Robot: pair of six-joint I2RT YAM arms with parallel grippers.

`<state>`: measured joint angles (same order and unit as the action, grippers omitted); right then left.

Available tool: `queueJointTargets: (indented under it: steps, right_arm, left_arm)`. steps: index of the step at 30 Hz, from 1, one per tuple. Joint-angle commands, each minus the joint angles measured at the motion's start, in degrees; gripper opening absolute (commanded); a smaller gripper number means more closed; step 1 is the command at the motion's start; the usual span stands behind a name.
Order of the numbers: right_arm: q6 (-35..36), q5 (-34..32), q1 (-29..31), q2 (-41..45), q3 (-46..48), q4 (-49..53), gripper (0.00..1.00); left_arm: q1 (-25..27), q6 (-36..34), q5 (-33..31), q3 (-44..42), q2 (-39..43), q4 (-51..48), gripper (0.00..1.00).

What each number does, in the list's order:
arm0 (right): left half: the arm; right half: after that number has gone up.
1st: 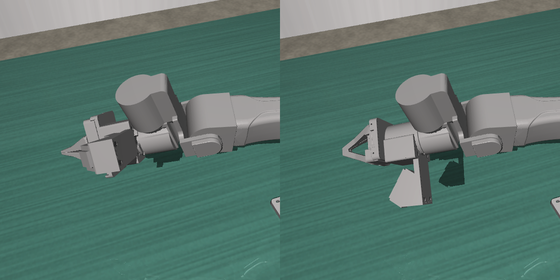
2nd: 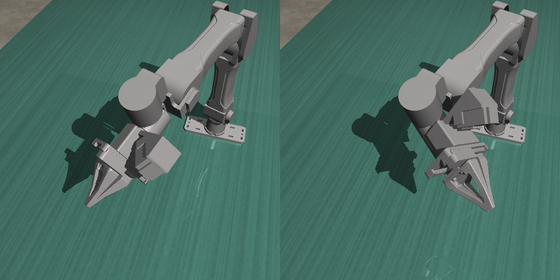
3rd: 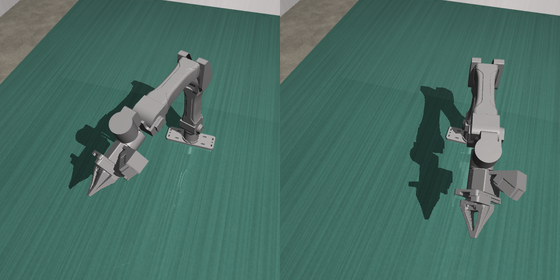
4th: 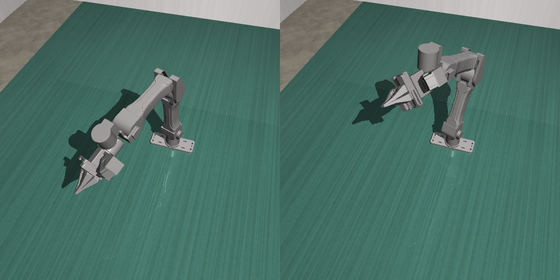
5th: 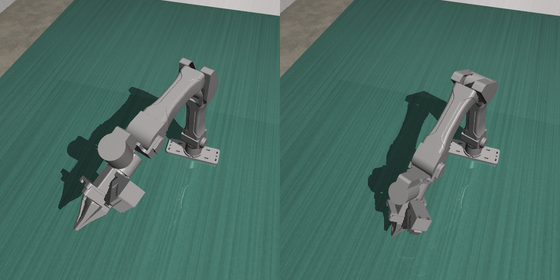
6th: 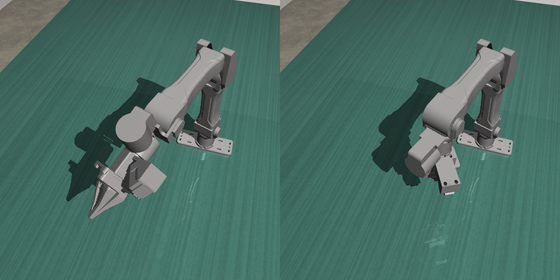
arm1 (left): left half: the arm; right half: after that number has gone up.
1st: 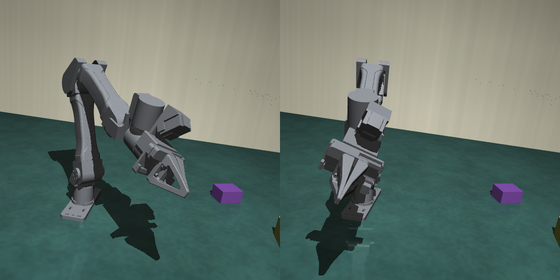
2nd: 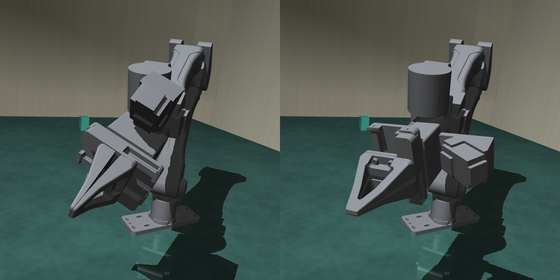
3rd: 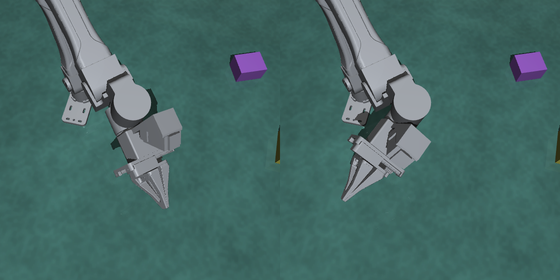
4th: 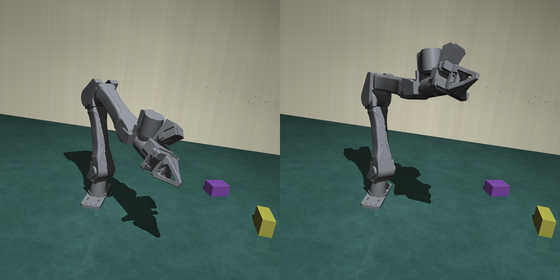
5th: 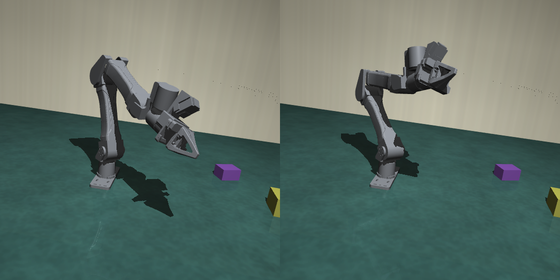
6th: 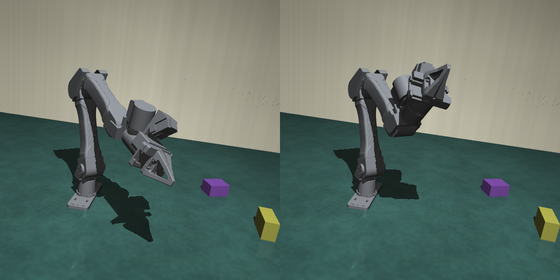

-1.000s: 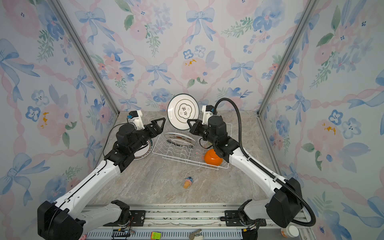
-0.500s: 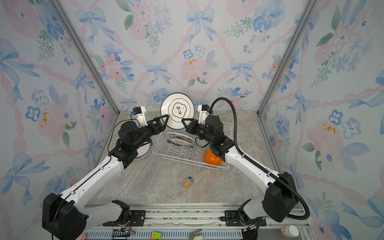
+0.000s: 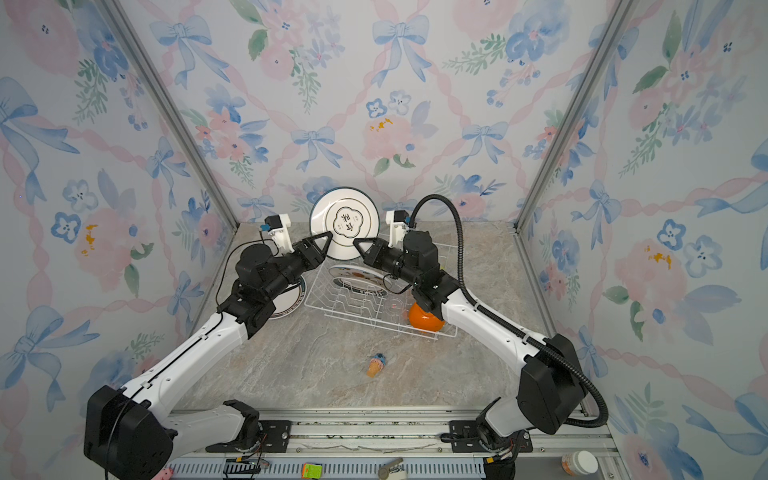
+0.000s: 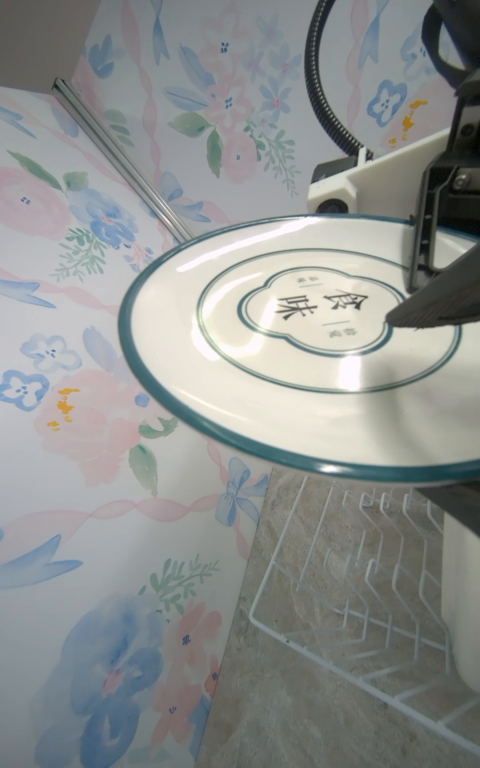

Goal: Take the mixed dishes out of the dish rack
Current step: 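Grasp the raised plate's rim with the left gripper beside the right gripper, then carry the plate toward the table with the left gripper while the right gripper releases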

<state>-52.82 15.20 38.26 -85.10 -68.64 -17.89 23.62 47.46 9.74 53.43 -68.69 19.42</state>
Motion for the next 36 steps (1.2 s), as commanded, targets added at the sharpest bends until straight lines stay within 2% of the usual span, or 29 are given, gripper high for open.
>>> queueJointTargets:
  steps: [1,10,14,19,21,24,30,33,36]
  right_arm:
    - [-0.83,1.96,0.11,-0.40,-2.01,-3.95,0.00]
    - [-1.00,2.52,0.19,-0.75,-1.14,-4.09,0.00]
    - [0.16,2.02,0.39,-1.03,-1.50,-2.53,0.03]
    - [0.75,2.11,0.41,-1.38,-1.89,-2.03,0.05]
    - [1.16,2.46,0.35,-1.47,-2.27,-1.55,0.14]
    - [2.11,2.31,0.06,-0.89,-2.45,-0.68,0.38]
    - [5.98,1.16,-0.29,0.67,-3.11,3.21,0.65]
    - [9.46,-0.85,-0.23,1.87,-3.52,6.61,0.88]
    - [12.79,-3.50,-0.22,3.20,-3.47,9.47,0.98]
  left_arm:
    - [0.64,1.21,3.88,-0.17,-0.35,3.57,0.49]
    - [0.82,2.82,7.58,-0.52,-2.44,6.88,0.32]
    - [0.82,2.50,6.41,-0.94,-1.78,6.87,0.17]
    - [0.82,2.57,5.09,-1.57,-1.28,6.94,0.03]
    - [0.91,2.33,5.04,-1.57,-1.37,6.90,0.00]
    - [0.91,1.78,4.92,-1.48,-1.74,6.88,0.00]
    - [0.82,-0.79,2.62,-1.88,-1.15,6.70,0.00]
    - [0.56,-1.84,-0.79,-2.42,0.26,5.50,0.00]
    - [0.04,-2.23,-4.61,-3.28,1.82,4.39,0.00]
